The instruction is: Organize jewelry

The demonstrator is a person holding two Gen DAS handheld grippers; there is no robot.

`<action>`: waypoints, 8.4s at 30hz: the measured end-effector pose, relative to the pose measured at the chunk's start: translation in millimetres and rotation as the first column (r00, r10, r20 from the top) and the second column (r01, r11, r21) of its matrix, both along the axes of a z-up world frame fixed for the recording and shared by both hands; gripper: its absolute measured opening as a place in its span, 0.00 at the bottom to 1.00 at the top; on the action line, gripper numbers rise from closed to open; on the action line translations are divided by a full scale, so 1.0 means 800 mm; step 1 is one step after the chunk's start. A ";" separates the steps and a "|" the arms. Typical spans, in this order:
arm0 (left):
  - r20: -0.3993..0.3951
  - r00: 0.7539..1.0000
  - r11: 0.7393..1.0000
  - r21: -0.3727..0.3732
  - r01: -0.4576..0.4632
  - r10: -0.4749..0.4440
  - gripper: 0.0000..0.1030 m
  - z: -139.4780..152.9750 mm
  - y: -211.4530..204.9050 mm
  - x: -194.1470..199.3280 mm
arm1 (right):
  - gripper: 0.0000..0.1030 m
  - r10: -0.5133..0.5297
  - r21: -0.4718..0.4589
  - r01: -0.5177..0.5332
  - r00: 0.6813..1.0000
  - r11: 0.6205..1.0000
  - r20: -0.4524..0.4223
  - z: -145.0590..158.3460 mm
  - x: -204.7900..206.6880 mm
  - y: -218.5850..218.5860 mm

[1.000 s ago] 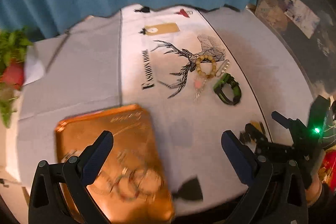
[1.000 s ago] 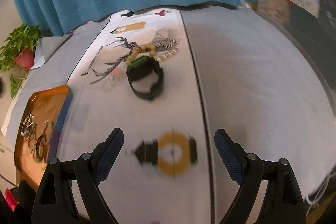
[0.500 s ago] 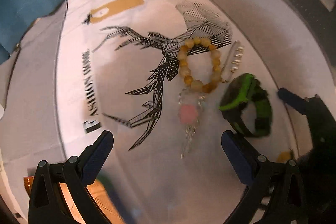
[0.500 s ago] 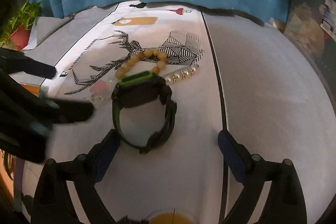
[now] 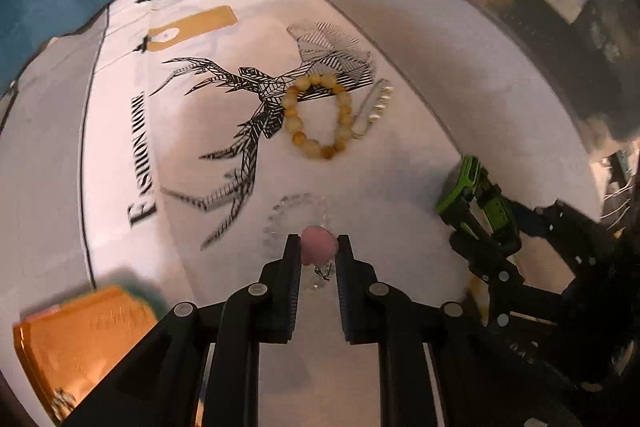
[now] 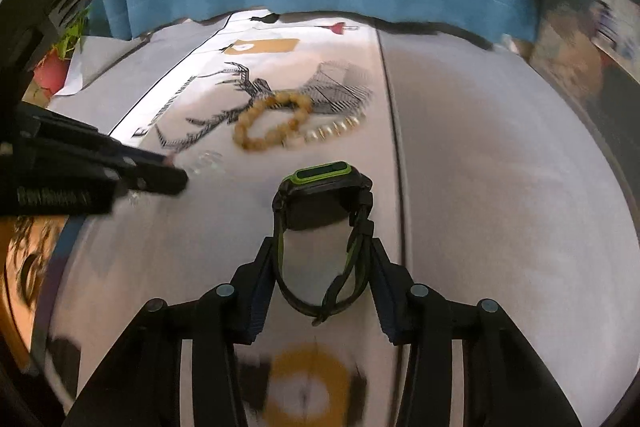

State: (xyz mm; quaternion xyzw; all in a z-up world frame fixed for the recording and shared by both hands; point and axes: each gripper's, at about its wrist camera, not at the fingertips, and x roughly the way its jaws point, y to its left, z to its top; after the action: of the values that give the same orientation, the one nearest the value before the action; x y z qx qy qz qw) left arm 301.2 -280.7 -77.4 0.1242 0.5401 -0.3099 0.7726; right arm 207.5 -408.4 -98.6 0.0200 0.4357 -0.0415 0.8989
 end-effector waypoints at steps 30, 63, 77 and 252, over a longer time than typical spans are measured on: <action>0.083 0.988 0.980 -0.157 -0.118 0.132 0.14 0.101 0.105 -0.124 | 0.65 -0.189 0.122 0.194 0.981 0.974 -0.046 0.026 -0.139 -0.030; 0.118 0.972 0.969 -0.161 -0.186 0.206 0.14 0.106 0.135 -0.125 | 0.11 -0.066 -0.034 0.067 0.997 0.997 0.033 0.060 -0.089 0.021; 0.238 0.917 0.942 -0.185 -0.281 0.321 0.14 0.145 0.245 -0.260 | 0.10 0.077 -0.016 -0.077 0.996 0.997 0.038 0.110 -0.219 0.135; 0.043 0.999 0.996 0.087 -0.037 0.033 0.10 -0.033 -0.068 0.078 | 0.11 -0.053 -0.054 0.051 0.998 0.997 -0.028 -0.014 0.117 -0.021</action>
State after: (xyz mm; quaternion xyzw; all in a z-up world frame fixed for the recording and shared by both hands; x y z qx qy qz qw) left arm 363.5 -335.3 -104.1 0.1548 0.5389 -0.2699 0.7828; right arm 301.3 -425.2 -109.4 0.0068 0.4471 -0.0768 0.8912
